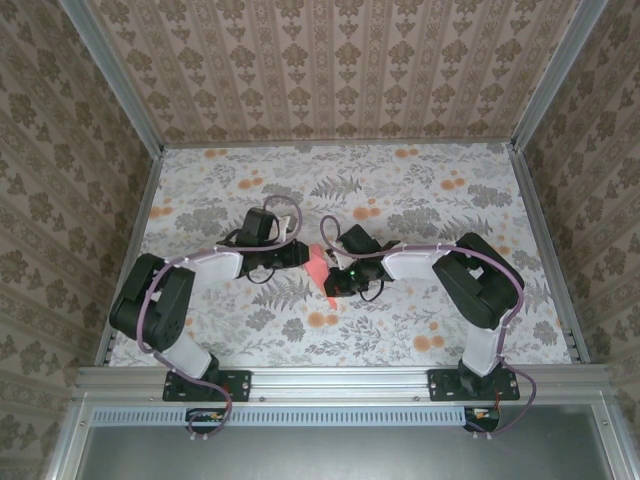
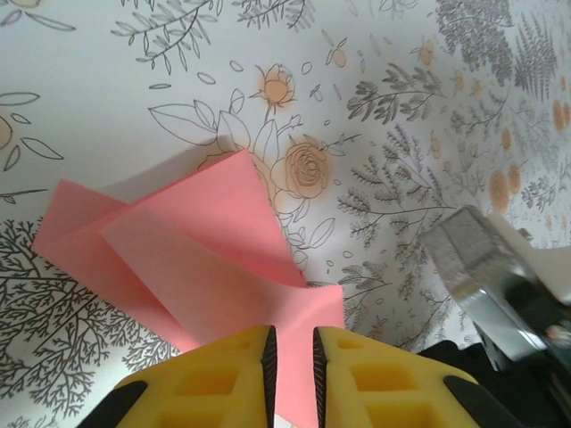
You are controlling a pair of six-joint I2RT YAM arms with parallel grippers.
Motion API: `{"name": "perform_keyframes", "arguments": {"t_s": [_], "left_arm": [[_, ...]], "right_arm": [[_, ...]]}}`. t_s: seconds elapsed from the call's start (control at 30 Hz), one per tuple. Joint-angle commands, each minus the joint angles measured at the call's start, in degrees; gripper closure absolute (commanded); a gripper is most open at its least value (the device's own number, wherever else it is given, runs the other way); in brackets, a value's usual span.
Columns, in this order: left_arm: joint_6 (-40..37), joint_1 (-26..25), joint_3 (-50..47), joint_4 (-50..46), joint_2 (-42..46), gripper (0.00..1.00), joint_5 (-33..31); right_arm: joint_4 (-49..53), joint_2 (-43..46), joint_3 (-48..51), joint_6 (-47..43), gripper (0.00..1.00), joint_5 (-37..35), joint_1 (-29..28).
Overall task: Fold a paper plane with a square sheet of paper (pick it up from the middle)
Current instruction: Fold the wing for the fifth time at the center of the table.
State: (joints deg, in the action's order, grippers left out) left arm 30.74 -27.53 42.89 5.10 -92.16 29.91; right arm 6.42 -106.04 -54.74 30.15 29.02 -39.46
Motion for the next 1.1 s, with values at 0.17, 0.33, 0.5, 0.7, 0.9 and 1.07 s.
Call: {"name": "perform_keyframes", "arguments": {"t_s": [0.17,0.33,0.5,0.7,0.9,1.07], "left_arm": [[-2.0,1.0,1.6,4.9,-5.3,0.82,1.8],[-1.7,1.0,1.5,6.3,-7.2,0.82,1.6],[-1.8,1.0,1.5,6.8,-8.4,0.82,1.3],[-1.9,1.0,1.5,5.7,-9.8,0.83,-0.2],[-1.7,3.3,1.4,2.6,-10.8,0.87,-3.2],[-1.4,3.4,0.9,1.9,-11.4,0.91,-3.2]], "right_arm": [[6.9,-0.1,2.5,-1.8,0.98,-0.4,0.4],[6.9,-0.3,2.7,-1.8,0.98,-0.4,0.5],[6.9,-0.6,2.9,-1.9,0.98,-0.3,0.6],[6.9,-0.9,3.0,-1.8,0.98,-0.4,0.6],[7.1,-0.5,3.9,-2.1,0.98,-0.2,0.6],[5.5,1.1,2.7,-0.5,0.98,1.8,0.7]]}}
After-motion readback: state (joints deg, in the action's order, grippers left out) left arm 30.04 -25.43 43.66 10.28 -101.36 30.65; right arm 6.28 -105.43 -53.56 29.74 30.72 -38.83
